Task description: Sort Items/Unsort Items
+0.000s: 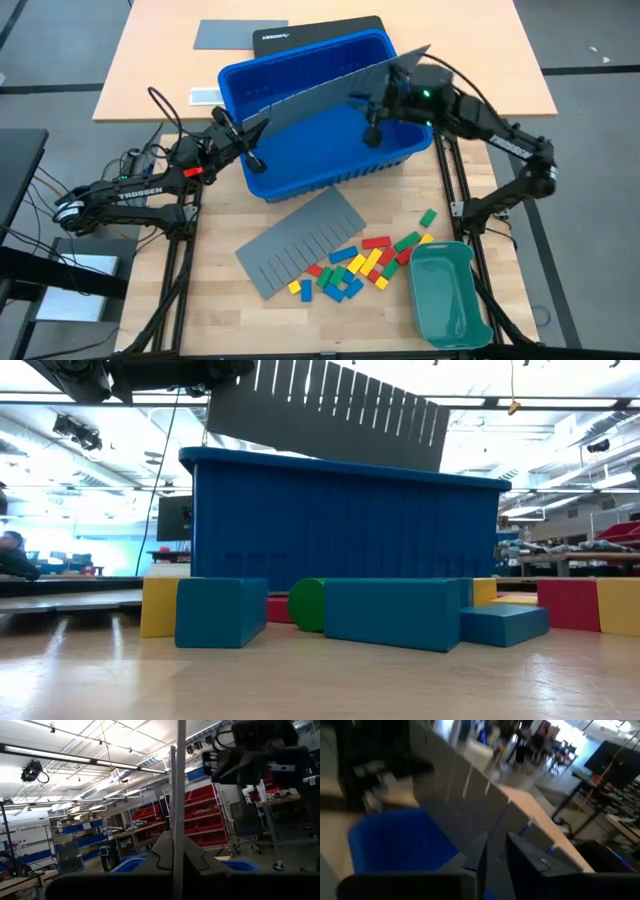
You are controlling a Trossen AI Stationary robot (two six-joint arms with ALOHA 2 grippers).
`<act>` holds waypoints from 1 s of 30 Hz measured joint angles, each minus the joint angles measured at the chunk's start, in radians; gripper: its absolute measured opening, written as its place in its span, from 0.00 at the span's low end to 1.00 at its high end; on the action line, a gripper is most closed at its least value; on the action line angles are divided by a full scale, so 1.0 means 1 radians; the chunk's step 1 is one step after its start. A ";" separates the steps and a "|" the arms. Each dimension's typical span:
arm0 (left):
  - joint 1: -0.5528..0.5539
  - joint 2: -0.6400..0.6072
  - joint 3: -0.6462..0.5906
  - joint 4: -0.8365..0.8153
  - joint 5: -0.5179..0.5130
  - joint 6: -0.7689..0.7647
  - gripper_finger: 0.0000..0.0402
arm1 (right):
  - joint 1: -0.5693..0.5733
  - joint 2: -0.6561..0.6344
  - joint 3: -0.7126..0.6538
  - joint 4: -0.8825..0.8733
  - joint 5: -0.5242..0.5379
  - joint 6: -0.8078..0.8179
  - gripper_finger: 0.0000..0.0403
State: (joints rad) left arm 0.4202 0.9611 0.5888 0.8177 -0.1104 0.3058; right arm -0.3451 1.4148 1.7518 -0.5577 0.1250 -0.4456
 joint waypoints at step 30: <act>0.100 0.080 0.002 0.046 0.211 -0.020 0.00 | -0.094 0.272 0.589 -0.464 0.100 -0.259 0.25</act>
State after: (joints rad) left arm 0.5198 1.0413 0.5903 0.8633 0.1008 0.2855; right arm -0.4393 1.6873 2.3413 -1.0217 0.2245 -0.7049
